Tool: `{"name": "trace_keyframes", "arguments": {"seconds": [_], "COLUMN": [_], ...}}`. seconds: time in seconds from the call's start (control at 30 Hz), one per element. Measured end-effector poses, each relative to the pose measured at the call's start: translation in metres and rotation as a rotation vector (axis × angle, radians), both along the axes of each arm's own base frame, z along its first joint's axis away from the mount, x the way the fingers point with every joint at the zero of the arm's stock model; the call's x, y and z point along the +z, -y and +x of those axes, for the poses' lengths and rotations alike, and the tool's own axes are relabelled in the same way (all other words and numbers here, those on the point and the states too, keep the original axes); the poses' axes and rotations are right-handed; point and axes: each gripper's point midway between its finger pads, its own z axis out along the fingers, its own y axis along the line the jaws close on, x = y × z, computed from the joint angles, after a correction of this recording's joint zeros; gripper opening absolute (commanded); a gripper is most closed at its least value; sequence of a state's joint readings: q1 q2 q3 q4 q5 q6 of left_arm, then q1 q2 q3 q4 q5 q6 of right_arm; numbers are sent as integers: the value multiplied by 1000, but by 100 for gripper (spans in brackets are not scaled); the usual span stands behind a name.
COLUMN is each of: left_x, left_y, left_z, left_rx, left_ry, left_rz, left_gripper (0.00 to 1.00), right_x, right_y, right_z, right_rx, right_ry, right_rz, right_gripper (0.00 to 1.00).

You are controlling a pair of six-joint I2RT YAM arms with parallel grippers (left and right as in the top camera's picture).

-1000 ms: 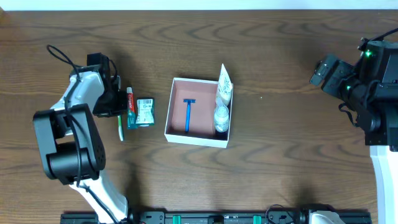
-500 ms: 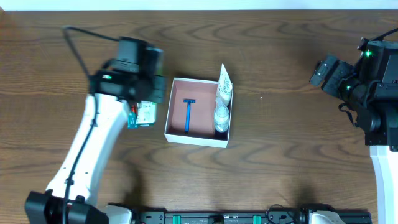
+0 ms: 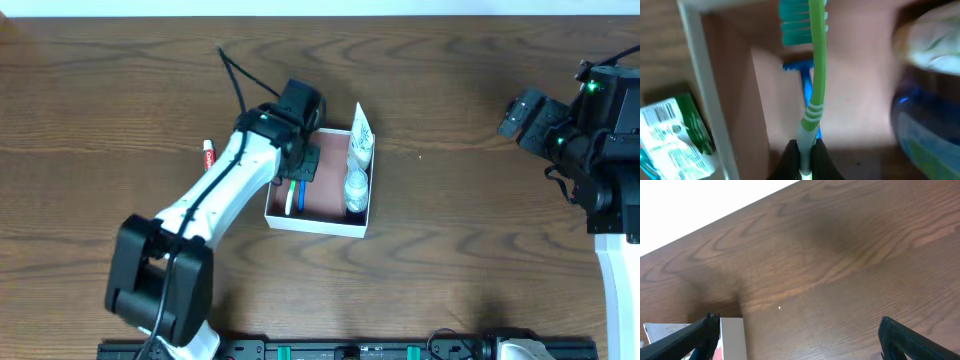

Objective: Pack container
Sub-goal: 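Place the toothbrush into the box beside the razor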

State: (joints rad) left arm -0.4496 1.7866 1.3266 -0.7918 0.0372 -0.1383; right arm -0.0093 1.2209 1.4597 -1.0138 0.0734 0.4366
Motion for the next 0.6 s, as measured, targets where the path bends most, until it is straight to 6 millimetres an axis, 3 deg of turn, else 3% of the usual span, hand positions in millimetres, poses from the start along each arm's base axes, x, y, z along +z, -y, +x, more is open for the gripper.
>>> {"name": "trace_keyframes", "arguments": {"seconds": [0.43,0.6], "left_x": [-5,-5], "left_y": [-9,-10], "left_z": [-16,-17], "left_rx": [48,52], "left_ry": [-66,-69], "left_rz": [41,43], "left_gripper": [7,32], "right_x": [0,0], "right_y": [0,0], "right_z": [0,0], "right_rx": [-1,0], "right_ry": [0,0], "right_rz": [0,0], "right_gripper": [99,99]}}
